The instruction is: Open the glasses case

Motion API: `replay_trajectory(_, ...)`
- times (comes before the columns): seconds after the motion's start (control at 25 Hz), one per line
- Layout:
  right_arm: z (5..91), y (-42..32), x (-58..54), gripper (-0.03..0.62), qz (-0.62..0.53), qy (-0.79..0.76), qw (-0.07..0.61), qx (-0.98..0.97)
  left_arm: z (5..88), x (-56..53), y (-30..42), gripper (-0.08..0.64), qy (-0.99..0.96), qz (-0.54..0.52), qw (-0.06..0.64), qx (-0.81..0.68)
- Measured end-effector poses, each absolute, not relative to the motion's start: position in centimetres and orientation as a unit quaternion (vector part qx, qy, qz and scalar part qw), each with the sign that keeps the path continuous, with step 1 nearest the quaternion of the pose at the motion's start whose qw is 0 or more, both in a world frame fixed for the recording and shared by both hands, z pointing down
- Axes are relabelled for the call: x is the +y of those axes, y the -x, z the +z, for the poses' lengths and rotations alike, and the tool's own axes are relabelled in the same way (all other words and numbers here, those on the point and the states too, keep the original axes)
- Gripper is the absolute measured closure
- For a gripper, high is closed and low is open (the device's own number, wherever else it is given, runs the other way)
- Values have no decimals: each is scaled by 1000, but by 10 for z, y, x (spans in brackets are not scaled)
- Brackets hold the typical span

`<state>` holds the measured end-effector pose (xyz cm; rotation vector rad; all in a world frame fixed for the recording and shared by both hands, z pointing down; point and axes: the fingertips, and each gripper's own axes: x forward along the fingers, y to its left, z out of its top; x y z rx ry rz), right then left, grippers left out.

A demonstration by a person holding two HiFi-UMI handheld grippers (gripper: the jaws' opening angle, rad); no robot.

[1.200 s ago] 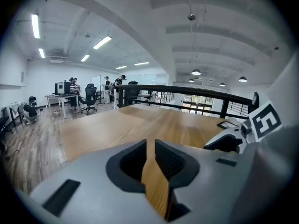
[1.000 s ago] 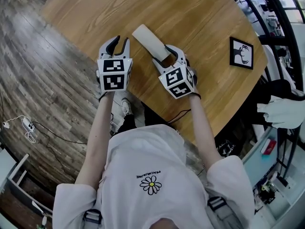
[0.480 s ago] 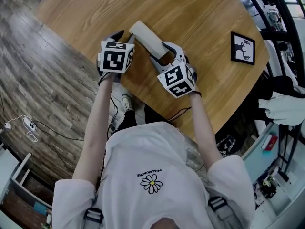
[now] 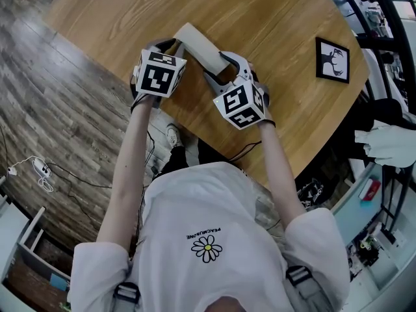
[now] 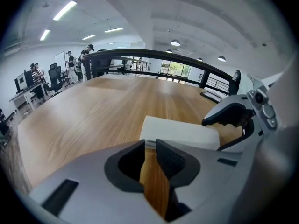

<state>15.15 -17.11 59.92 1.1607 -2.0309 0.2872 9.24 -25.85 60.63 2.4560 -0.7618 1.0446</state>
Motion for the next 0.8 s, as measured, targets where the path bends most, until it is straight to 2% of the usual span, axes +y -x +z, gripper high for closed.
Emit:
replay_trajectory(0.08, 599, -151, -171, 341, 115, -454, 380, -797, 607, -260, -91, 460, -874, 367, 178, -265)
replay_trajectory(0.48, 597, -152, -170, 342, 131, -447, 367, -805, 608, -262, -92, 443, -898, 347, 188, -197)
replay_trajectory(0.72, 597, -153, -172, 342, 131, -450, 369, -802, 617, -261, -89, 445, -893, 394, 130, -177)
replay_trajectory(0.8, 598, -153, -172, 342, 124, -450, 376, -800, 615, -263, -89, 449, -892, 384, 150, -186)
